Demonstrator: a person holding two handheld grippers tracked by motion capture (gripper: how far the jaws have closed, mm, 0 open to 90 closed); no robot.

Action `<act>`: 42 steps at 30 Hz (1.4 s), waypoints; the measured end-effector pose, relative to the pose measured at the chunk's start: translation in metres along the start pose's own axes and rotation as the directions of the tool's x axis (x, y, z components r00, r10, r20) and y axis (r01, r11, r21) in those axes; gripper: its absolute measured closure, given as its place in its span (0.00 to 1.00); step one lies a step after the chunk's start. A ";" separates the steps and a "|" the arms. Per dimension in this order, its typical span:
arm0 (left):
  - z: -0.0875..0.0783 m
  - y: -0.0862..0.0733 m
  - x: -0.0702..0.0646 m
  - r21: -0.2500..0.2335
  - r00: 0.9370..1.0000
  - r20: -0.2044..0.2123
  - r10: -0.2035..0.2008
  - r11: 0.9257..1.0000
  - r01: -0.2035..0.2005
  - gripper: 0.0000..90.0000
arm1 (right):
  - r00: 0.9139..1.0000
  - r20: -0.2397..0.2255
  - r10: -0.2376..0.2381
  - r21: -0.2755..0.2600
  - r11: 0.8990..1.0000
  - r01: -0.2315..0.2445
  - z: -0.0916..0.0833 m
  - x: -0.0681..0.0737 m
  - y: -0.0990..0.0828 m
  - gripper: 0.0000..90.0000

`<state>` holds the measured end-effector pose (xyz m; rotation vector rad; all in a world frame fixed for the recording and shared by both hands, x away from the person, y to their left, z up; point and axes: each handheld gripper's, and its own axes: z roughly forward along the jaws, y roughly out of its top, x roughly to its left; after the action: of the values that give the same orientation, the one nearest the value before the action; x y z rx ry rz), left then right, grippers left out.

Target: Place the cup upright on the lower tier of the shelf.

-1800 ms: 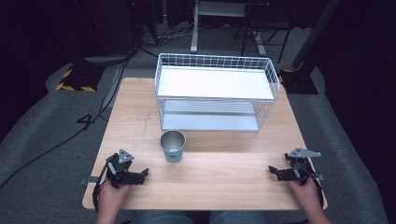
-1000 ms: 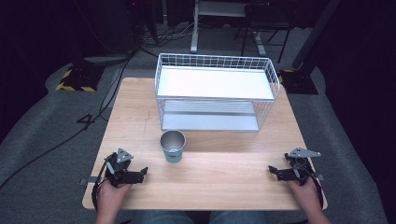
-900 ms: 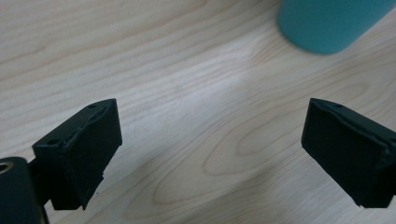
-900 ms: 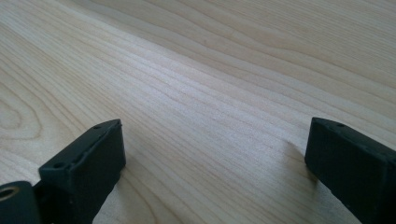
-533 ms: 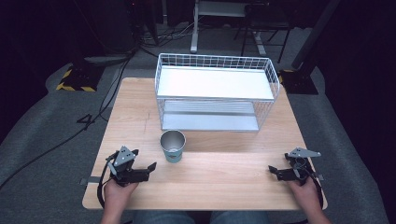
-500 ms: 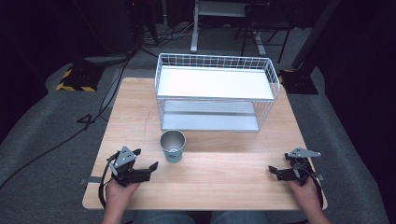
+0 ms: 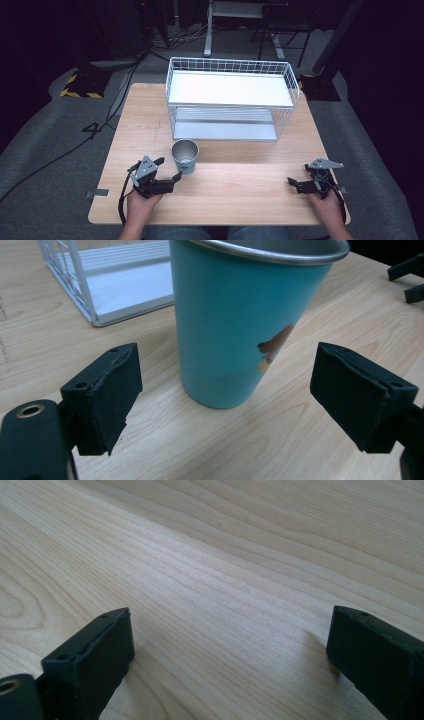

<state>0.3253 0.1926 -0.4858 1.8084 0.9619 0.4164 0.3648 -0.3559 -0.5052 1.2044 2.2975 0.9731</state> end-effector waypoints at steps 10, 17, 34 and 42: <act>0.023 0.004 -0.005 0.054 0.998 -0.050 -0.034 0.998 0.036 0.15 | 1.000 0.000 0.000 0.000 1.000 0.000 0.000 0.000 0.000 0.06; 0.035 0.007 -0.006 0.086 0.999 -0.042 -0.031 0.996 0.035 0.15 | 1.000 0.001 0.001 0.000 1.000 -0.001 0.000 0.000 0.000 0.06; 0.052 0.010 -0.004 0.090 1.000 -0.007 -0.023 0.996 0.024 0.20 | 1.000 0.007 0.004 -0.001 1.000 -0.004 0.000 0.000 0.000 0.06; 0.052 0.010 -0.005 0.089 1.000 -0.022 -0.001 0.996 0.003 0.24 | 1.000 0.008 0.006 -0.001 1.000 -0.006 0.000 0.000 0.000 0.06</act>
<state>0.3605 0.1546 -0.4986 1.8861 1.0118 0.3982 0.3647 -0.3557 -0.5053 1.2129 2.2883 0.9698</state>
